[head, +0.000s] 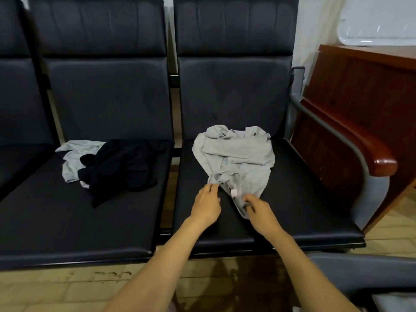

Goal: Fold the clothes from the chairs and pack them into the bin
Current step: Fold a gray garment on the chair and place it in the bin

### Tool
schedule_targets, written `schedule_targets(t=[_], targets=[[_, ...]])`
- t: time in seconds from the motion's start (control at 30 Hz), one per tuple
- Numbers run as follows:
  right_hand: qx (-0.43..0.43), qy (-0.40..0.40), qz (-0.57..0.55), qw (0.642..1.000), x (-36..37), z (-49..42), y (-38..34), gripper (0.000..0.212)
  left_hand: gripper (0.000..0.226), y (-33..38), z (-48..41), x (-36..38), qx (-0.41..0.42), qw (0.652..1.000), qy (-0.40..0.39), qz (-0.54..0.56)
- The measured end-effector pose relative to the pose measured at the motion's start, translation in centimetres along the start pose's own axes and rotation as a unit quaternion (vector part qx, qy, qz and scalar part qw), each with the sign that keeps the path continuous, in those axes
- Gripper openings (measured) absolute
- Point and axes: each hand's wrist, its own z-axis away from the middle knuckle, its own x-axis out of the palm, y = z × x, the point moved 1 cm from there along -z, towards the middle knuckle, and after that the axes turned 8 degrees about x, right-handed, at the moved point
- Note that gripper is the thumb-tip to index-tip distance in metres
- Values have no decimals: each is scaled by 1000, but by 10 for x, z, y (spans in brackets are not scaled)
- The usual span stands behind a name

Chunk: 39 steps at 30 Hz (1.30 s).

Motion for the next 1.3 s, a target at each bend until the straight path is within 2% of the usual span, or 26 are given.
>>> schedule_targets(t=[0.07, 0.13, 0.2, 0.27, 0.3, 0.4, 0.43, 0.47, 0.53, 0.6, 0.67, 0.73, 0.8, 0.87, 0.93, 1.0, 1.03, 1.1, 1.17, 1.2, 1.23, 1.3], targets=[[-52, -112, 14, 992, -11, 6, -7, 27, 59, 4, -10, -1, 48, 998, 32, -1], [-96, -187, 70, 975, -20, 6, -9, 33, 65, 6, -21, 4, 100, 995, -9, -26], [-96, -214, 123, 964, -26, 4, -6, 36, 61, 6, -29, 12, 120, 988, -72, -65], [-46, -181, 147, 971, -32, 2, 1, 34, 61, 3, -32, 18, 93, 988, -104, -67], [-13, -135, 158, 978, -36, 0, 5, 30, 61, 3, -33, 20, 78, 990, -96, -62], [113, 21, 171, 979, -51, -5, 15, 18, 61, 5, -36, 14, 26, 999, 4, -19], [154, 52, 160, 974, -54, -6, 18, 18, 59, 6, -36, 11, -5, 999, 32, -7], [186, 65, 138, 971, -57, -7, 22, 20, 59, 6, -37, 9, -36, 998, 42, -12], [230, 54, 54, 970, -58, -8, 25, 23, 60, 4, -36, 6, -73, 995, 14, -63], [243, 56, -22, 968, -57, -7, 23, 24, 54, 6, -32, 6, -66, 993, -38, -87], [254, 64, -80, 962, -56, -6, 18, 23, 37, 8, -30, 8, -53, 994, -62, -67], [282, 60, -200, 936, -56, -7, 16, 18, 29, 7, -29, 8, -47, 996, -35, -62], [313, 27, -314, 896, -57, -7, 14, 7, 29, 6, -27, 5, -24, 995, 23, -96], [318, -10, -334, 887, -59, -5, 13, 9, 28, 5, -26, -2, 18, 988, 103, -117], [315, -48, -292, 902, -61, 0, 13, 21, 23, 8, -21, -12, 32, 982, 182, -48], [300, -50, -209, 930, -64, 6, 7, 25, 20, 14, -13, -26, 7, 967, 236, 99], [270, -2, -153, 951, -67, 8, 4, 24, 18, 17, -9, -33, -8, 949, 258, 181], [154, 140, -79, 975, -75, 12, -5, 23, 16, 22, 0, -49, -24, 898, 280, 339], [57, 228, -89, 968, -80, 18, -17, 21, 17, 18, 7, -66, -17, 842, 235, 485], [49, 234, -106, 965, -82, 20, -21, 18, 17, 15, 11, -74, -16, 826, 179, 534], [72, 213, -128, 966, -82, 21, -24, 14, 16, 9, 17, -78, -29, 827, 110, 550], [172, 78, -172, 967, -79, 23, -21, 16, 24, -4, 31, -81, -106, 857, -28, 503]])
